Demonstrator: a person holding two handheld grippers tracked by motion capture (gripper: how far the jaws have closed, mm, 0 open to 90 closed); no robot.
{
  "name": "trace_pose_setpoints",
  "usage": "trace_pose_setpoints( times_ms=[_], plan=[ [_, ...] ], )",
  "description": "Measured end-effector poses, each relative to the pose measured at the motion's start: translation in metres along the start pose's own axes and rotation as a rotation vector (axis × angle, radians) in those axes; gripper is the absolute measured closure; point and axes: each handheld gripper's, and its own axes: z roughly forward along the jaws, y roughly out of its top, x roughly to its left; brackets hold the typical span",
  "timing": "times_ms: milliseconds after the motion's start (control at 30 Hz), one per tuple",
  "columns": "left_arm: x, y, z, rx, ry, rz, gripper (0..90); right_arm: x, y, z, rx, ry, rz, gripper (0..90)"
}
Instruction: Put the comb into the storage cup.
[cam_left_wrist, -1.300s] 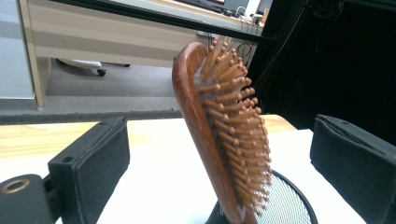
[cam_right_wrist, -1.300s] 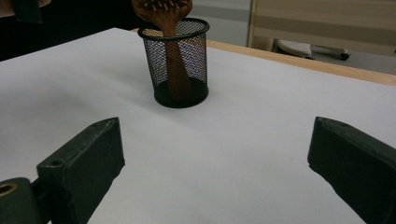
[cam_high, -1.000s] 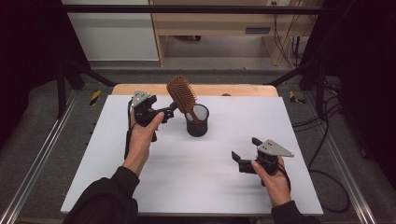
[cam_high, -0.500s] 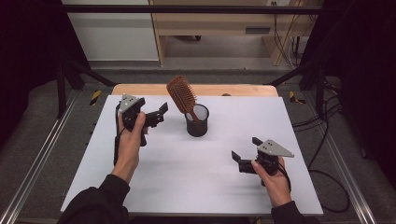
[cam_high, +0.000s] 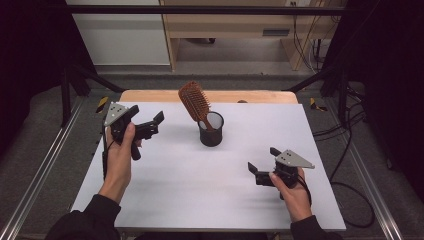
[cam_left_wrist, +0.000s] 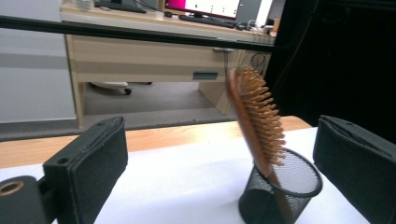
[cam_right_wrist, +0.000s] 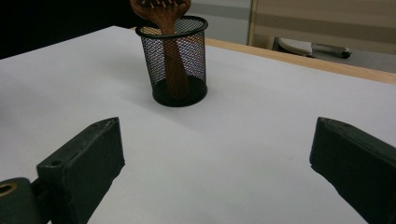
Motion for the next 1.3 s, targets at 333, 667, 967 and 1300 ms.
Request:
trace_pose_setpoints(
  times_ms=[333,667,967,1300],
  plan=[
    [0.022,0.002,-0.032,-0.021,0.03,0.023,3.4,0.0,-0.001,-0.001,0.013,0.011,0.008,3.4],
    [0.033,0.007,-0.053,-0.04,0.055,0.068,2.4,0.0,-0.001,-0.006,-0.002,-0.019,0.012,3.2],
    [0.04,0.008,-0.07,-0.067,0.056,0.046,2.2,-0.003,-0.001,-0.01,-0.035,-0.064,0.027,3.7],
    [0.056,-0.003,-0.098,-0.07,0.099,0.068,2.3,-0.008,0.001,-0.016,-0.097,-0.084,0.004,5.1]
  ],
)
